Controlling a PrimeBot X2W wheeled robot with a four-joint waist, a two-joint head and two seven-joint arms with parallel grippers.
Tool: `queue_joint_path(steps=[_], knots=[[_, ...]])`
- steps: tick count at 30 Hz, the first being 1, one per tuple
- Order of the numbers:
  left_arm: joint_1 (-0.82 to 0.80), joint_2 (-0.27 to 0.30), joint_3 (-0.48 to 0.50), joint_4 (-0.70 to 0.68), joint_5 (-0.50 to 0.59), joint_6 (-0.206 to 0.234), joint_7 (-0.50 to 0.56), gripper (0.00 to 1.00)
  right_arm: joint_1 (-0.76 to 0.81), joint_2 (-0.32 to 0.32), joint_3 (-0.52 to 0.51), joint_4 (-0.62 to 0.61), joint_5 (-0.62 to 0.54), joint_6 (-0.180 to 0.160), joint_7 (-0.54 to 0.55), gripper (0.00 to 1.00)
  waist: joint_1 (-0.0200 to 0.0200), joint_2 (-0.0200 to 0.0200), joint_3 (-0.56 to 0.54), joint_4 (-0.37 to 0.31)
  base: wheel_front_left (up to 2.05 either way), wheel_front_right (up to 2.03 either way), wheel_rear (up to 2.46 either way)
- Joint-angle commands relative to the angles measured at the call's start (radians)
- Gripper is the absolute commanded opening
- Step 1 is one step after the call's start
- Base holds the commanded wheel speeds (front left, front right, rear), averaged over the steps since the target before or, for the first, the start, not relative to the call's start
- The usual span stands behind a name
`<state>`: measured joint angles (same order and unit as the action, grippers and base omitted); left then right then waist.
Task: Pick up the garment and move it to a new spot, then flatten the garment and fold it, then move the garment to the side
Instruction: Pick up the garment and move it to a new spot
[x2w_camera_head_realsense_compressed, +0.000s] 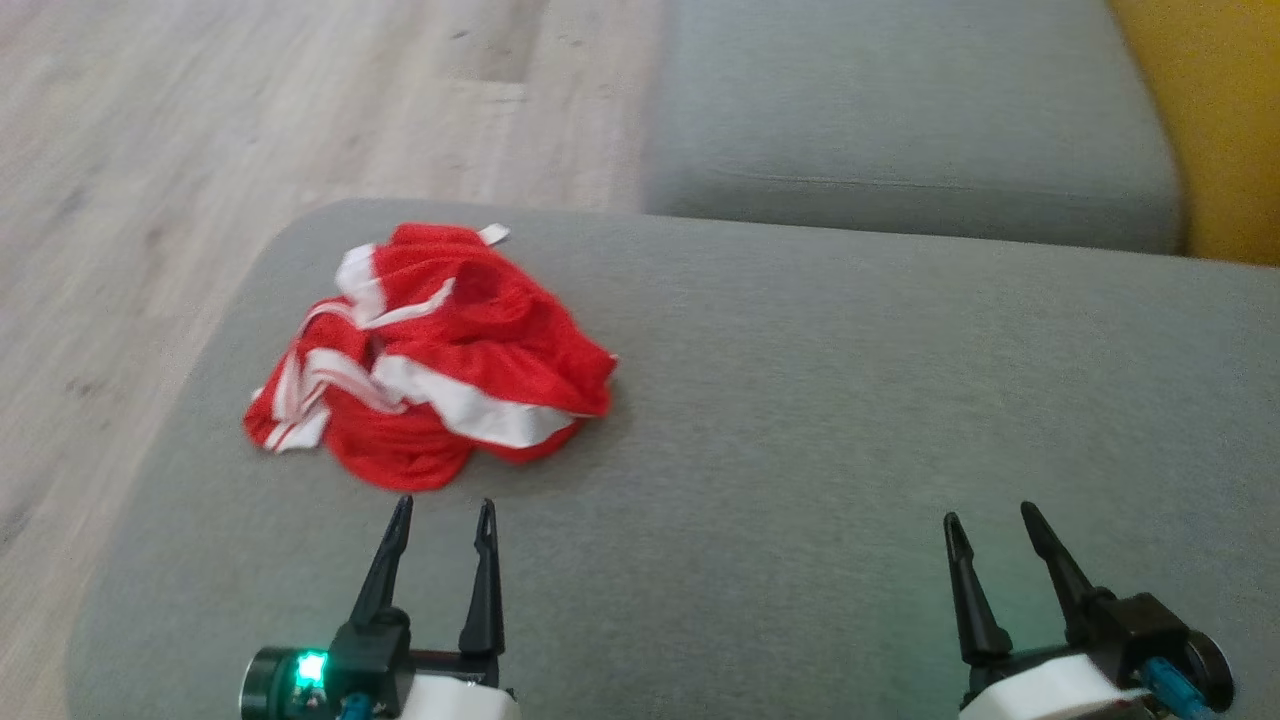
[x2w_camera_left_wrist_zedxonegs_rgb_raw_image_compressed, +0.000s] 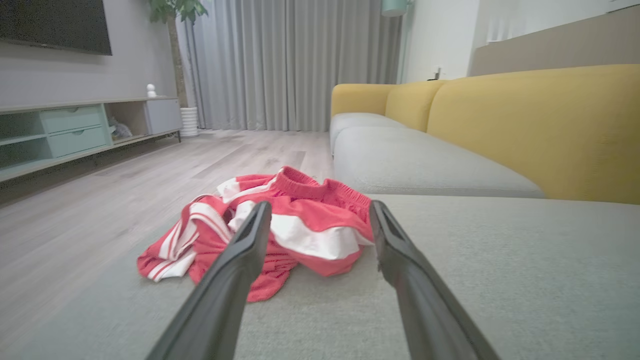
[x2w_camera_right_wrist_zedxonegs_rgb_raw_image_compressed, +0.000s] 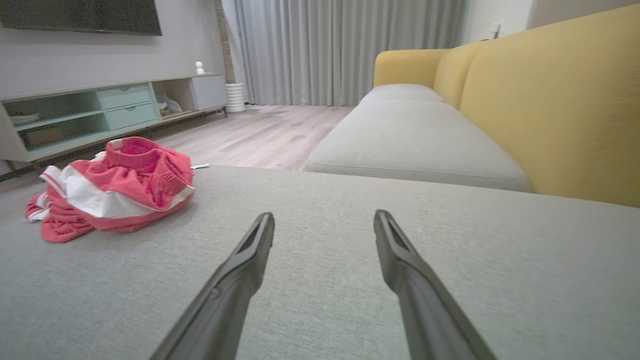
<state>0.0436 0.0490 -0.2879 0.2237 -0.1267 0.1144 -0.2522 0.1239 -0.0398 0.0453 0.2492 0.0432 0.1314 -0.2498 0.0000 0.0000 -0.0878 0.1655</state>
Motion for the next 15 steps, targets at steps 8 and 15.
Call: queue_joint_path(steps=[8, 15], knots=[[-0.07, 0.001, 0.082, -0.043, 0.031, 0.004, -0.01, 1.0, -0.051, -0.01, 0.011, -0.036, -0.001, -0.001, -0.012, 1.0, 0.0, 0.0, 0.049, 0.248, 0.0, 0.0, 0.0], [-0.057, 0.001, 0.141, -0.079, 0.035, 0.021, -0.01, 1.0, -0.092, -0.01, 0.028, -0.028, -0.015, -0.001, -0.012, 1.0, 0.0, 0.0, 0.083, 0.304, 0.0, 0.0, 0.0]])
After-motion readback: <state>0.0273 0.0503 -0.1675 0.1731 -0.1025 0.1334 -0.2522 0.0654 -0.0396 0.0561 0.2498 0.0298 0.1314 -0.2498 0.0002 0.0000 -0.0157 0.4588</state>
